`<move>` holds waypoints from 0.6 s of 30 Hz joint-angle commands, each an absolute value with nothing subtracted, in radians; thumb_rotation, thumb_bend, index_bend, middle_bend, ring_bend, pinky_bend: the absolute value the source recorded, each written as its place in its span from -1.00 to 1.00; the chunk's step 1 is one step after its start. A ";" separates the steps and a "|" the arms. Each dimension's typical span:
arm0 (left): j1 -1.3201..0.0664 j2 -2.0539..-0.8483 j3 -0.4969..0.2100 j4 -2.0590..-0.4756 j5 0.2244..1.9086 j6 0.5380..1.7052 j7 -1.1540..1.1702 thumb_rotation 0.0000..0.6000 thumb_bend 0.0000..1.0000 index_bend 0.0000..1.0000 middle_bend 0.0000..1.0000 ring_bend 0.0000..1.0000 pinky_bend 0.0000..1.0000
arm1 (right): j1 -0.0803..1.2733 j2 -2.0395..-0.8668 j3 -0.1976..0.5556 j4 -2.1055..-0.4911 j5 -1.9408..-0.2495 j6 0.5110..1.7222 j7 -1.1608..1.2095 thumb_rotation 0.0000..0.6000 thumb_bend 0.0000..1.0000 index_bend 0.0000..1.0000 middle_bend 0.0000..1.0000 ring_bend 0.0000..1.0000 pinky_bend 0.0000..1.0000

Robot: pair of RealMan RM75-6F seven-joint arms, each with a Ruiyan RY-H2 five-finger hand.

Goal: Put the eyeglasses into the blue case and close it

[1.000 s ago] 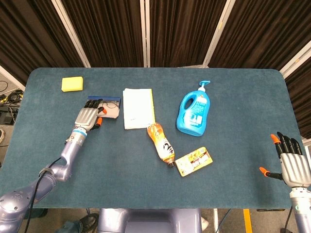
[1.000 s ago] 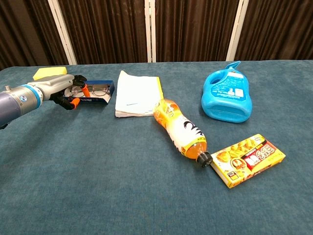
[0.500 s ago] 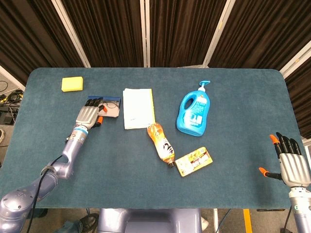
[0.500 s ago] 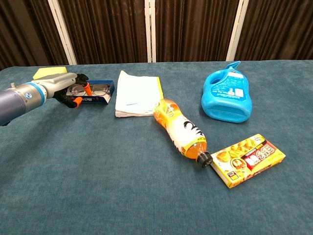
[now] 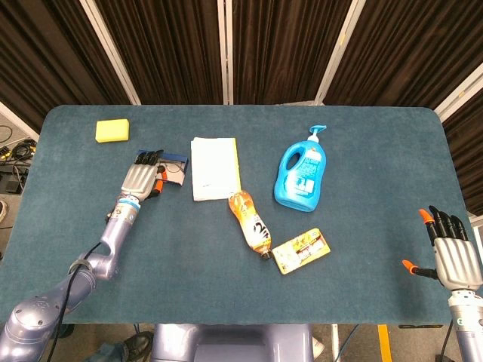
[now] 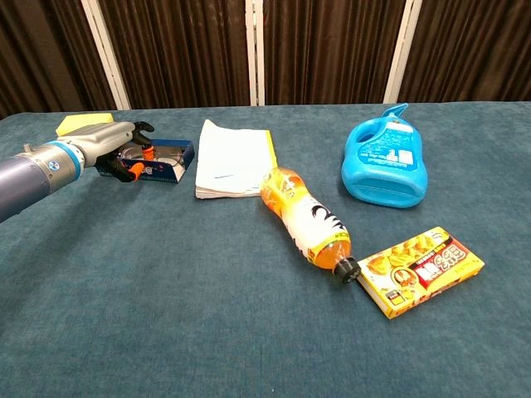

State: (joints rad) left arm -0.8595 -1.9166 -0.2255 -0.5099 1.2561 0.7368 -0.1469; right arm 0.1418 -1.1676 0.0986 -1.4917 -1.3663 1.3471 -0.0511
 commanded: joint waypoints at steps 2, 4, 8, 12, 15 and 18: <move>-0.855 -1.906 -0.224 -0.520 1.262 0.746 -0.161 1.00 0.28 0.27 -1.00 -1.00 -1.00 | 0.142 -1.169 0.097 -1.492 -1.368 1.347 -0.051 1.00 -1.00 -1.00 -1.00 -1.00 -1.00; -0.850 -1.895 -0.221 -0.535 1.266 0.749 -0.164 1.00 0.29 0.32 -1.00 -1.00 -1.00 | 0.141 -1.168 0.097 -1.494 -1.370 1.349 -0.050 1.00 -1.00 -1.00 -1.00 -1.00 -1.00; -0.827 -1.852 -0.208 -0.597 1.280 0.775 -0.169 1.00 0.29 0.38 -1.00 -1.00 -1.00 | 0.140 -1.167 0.097 -1.498 -1.373 1.353 -0.047 1.00 -1.00 -1.00 -1.00 -1.00 -1.00; -0.796 -1.790 -0.194 -0.684 1.292 0.802 -0.159 1.00 0.29 0.39 -1.00 -1.00 -1.00 | 0.139 -1.163 0.096 -1.503 -1.380 1.358 -0.044 1.00 -1.00 -1.00 -1.00 -1.00 -1.00; -0.770 -1.726 -0.180 -0.775 1.296 0.815 -0.139 1.00 0.29 0.40 -1.00 -1.00 -1.00 | 0.138 -1.160 0.095 -1.508 -1.385 1.362 -0.042 1.00 -1.00 -1.00 -1.00 -1.00 -1.00; -0.741 -1.653 -0.166 -0.882 1.290 0.820 -0.102 1.00 0.29 0.41 -1.00 -1.00 -1.00 | 0.137 -1.158 0.094 -1.513 -1.390 1.366 -0.037 1.00 -1.00 -1.00 -1.00 -1.00 -1.00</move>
State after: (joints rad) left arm -0.7731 -1.7187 -0.1833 -0.7988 1.2902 0.8073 -0.1348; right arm 0.1374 -1.1583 0.0944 -1.5122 -1.3890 1.3652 -0.0381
